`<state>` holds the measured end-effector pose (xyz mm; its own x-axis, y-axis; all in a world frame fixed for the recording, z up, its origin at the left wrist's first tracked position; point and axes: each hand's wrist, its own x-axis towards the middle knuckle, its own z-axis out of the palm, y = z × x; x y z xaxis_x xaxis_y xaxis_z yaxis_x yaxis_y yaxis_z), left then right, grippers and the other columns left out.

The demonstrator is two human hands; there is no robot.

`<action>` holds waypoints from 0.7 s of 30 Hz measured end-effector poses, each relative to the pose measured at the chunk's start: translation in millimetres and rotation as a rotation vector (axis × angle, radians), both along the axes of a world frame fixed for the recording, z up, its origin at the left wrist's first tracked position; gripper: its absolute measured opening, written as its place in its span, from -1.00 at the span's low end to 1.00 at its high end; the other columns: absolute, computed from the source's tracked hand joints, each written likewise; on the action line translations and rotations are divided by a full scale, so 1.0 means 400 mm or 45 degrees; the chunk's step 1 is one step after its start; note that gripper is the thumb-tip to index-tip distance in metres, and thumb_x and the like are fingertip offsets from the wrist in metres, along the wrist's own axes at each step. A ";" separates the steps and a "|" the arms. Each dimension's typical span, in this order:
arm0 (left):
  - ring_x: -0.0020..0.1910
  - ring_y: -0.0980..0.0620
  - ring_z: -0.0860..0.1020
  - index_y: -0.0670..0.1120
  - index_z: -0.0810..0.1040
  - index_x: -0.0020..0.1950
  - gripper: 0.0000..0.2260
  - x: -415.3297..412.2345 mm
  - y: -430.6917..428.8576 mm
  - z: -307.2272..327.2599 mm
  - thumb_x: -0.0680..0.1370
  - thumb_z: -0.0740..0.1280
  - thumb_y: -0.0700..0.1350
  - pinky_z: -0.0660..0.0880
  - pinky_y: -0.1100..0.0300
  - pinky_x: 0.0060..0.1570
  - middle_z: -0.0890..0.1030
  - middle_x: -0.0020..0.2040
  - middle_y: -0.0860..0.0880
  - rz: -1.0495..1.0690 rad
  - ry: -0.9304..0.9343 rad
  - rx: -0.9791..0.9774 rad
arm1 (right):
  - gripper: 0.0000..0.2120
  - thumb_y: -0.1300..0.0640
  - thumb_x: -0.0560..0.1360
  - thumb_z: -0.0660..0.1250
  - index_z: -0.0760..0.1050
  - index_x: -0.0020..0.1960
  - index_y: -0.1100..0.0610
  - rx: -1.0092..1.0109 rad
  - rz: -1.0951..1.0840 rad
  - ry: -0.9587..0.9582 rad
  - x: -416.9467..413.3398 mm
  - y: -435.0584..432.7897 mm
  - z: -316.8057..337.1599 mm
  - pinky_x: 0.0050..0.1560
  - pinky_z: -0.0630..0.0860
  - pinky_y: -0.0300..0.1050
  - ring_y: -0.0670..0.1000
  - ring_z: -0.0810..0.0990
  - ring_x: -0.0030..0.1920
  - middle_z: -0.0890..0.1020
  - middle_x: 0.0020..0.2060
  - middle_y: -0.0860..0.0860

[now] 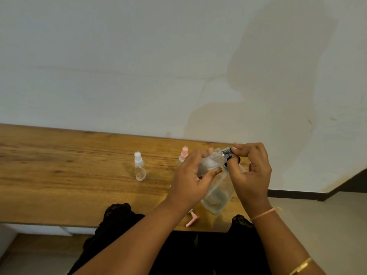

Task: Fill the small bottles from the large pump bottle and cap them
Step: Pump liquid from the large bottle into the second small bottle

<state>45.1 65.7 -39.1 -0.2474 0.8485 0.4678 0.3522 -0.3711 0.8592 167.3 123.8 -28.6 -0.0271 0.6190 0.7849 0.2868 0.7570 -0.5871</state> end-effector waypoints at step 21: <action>0.03 0.42 0.48 0.00 0.45 0.12 -0.68 0.002 -0.001 -0.005 0.44 0.46 -0.18 0.40 0.56 -0.11 0.48 0.02 0.28 0.008 0.030 0.029 | -0.84 0.23 0.45 0.21 0.55 -0.09 0.23 -0.007 -0.025 -0.092 0.010 -0.007 0.001 0.02 0.45 -0.41 -0.27 0.48 0.00 0.49 -0.10 0.04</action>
<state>45.8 65.1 -41.1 -0.2416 0.8359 0.4929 0.3745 -0.3883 0.8420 171.3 120.9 -28.1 -0.0717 0.6245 0.7777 0.3433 0.7475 -0.5686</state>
